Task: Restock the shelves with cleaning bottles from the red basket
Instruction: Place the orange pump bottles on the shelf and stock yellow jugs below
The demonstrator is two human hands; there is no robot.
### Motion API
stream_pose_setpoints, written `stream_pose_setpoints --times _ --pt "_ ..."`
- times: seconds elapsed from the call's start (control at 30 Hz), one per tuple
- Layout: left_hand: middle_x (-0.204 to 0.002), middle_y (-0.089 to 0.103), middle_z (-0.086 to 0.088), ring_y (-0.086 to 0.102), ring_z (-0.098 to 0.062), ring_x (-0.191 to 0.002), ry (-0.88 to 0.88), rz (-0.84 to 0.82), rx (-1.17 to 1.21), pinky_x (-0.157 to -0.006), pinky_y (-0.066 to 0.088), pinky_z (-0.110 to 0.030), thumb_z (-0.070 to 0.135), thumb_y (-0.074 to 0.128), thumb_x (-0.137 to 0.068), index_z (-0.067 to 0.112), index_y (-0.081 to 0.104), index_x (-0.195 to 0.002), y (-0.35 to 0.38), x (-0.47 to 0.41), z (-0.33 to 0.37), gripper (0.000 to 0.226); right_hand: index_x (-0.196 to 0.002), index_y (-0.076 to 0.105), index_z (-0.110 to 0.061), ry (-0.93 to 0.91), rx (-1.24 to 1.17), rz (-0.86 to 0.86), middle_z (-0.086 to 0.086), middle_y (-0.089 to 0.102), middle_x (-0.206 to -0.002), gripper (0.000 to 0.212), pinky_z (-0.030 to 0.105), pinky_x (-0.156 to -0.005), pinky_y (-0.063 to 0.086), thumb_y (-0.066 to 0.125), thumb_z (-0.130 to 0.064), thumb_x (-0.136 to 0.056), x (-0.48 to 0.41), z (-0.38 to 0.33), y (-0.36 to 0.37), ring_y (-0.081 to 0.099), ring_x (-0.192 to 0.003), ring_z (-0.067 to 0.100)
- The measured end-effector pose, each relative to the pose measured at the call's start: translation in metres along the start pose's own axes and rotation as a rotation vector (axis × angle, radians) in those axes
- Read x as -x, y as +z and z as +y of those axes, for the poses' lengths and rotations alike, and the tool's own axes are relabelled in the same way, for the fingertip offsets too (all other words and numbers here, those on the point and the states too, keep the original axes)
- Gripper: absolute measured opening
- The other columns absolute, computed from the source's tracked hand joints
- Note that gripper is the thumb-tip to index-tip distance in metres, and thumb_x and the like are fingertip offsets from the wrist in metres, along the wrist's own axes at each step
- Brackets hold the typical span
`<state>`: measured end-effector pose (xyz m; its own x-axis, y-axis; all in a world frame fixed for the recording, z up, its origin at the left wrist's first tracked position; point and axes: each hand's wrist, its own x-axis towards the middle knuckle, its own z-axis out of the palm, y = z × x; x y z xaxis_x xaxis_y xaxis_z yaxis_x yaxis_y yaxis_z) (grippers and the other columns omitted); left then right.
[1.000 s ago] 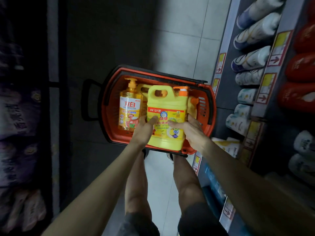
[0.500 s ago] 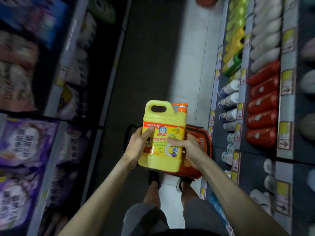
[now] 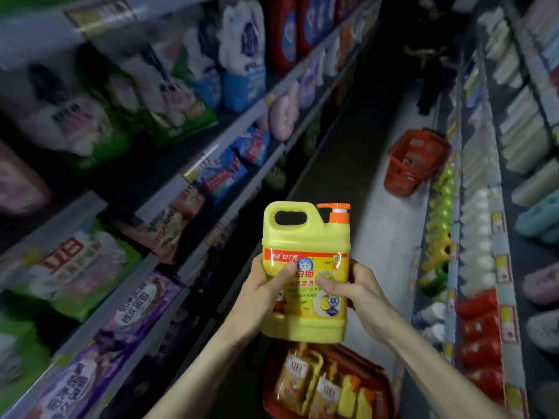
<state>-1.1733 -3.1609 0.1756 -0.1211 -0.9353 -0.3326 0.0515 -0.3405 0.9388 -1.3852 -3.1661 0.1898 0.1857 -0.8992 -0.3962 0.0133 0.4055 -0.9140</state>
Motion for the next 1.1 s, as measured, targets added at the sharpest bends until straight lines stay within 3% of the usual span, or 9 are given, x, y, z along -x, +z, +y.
stream_pose_setpoints --times 0.1,0.2,0.3,0.43,0.6,0.77,0.9,1.1 --pt "-0.136 0.07 0.003 0.071 -0.014 -0.121 0.119 0.082 -0.008 -0.099 0.06 -0.034 0.041 0.075 -0.095 0.023 0.043 -0.146 -0.005 0.025 0.031 0.062 -0.126 0.067 -0.007 -0.101 0.063 -0.099 0.01 0.08 -0.115 0.05 0.043 -0.09 0.063 0.086 -0.018 -0.082 -0.002 -0.036 0.01 0.077 -0.107 0.031" --pt "-0.139 0.067 0.007 0.067 -0.013 -0.127 0.215 0.164 -0.08 -0.108 0.056 -0.043 0.041 0.073 -0.098 0.027 0.038 -0.151 -0.014 0.054 0.054 0.064 -0.125 0.066 -0.01 -0.196 0.085 -0.21 0.008 0.08 -0.113 0.045 0.036 -0.084 0.064 0.08 -0.016 -0.083 -0.001 -0.067 0.026 0.078 -0.105 0.027" --pt "-0.137 0.067 0.014 0.066 -0.008 -0.127 0.293 0.297 -0.129 -0.111 0.054 -0.044 0.039 0.075 -0.097 0.031 0.036 -0.152 -0.019 0.087 0.072 0.068 -0.128 0.065 -0.013 -0.281 0.109 -0.316 0.007 0.08 -0.115 0.048 0.042 -0.09 0.063 0.08 -0.019 -0.083 0.004 -0.089 0.048 0.077 -0.108 0.026" --pt "-0.135 0.067 0.018 0.065 -0.006 -0.127 0.369 0.462 -0.189 -0.11 0.054 -0.043 0.046 0.08 -0.087 0.033 0.033 -0.153 -0.028 0.134 0.08 0.082 -0.126 0.068 -0.012 -0.361 0.071 -0.427 0.009 0.08 -0.116 0.046 0.044 -0.093 0.06 0.079 -0.016 -0.082 0.014 -0.1 0.084 0.076 -0.111 0.026" --pt "-0.135 0.066 0.021 0.064 -0.002 -0.126 0.404 0.712 -0.228 -0.11 0.054 -0.044 0.061 0.079 -0.084 0.042 0.034 -0.151 -0.044 0.215 0.078 0.083 -0.123 0.072 -0.012 -0.424 0.052 -0.59 0.01 0.079 -0.114 0.044 0.05 -0.094 0.058 0.082 -0.025 -0.082 0.048 -0.102 0.152 0.076 -0.11 0.028" --pt "-0.132 0.072 0.011 0.069 -0.011 -0.123 0.434 0.91 -0.196 -0.104 0.058 -0.045 0.042 0.078 -0.093 0.035 0.047 -0.144 -0.061 0.304 0.073 0.06 -0.122 0.072 -0.01 -0.417 0.049 -0.808 0.013 0.079 -0.114 0.047 0.055 -0.089 0.062 0.08 -0.025 -0.079 0.095 -0.102 0.225 0.077 -0.107 0.034" --pt "-0.127 0.073 0.014 0.071 -0.008 -0.119 0.447 1.064 -0.17 -0.101 0.061 -0.041 0.034 0.075 -0.091 0.034 0.047 -0.144 -0.082 0.377 0.07 0.059 -0.126 0.07 -0.011 -0.456 0.094 -0.981 0.012 0.078 -0.118 0.045 0.059 -0.091 0.061 0.079 -0.022 -0.084 0.142 -0.098 0.287 0.076 -0.109 0.034" --pt "-0.131 0.073 0.006 0.07 -0.015 -0.123 0.484 1.239 -0.159 -0.103 0.059 -0.046 0.033 0.074 -0.093 0.027 0.047 -0.146 -0.116 0.497 0.049 0.06 -0.129 0.066 -0.017 -0.539 0.213 -1.197 0.002 0.079 -0.119 0.046 0.046 -0.089 0.064 0.08 -0.028 -0.087 0.228 -0.083 0.38 0.076 -0.11 0.025"
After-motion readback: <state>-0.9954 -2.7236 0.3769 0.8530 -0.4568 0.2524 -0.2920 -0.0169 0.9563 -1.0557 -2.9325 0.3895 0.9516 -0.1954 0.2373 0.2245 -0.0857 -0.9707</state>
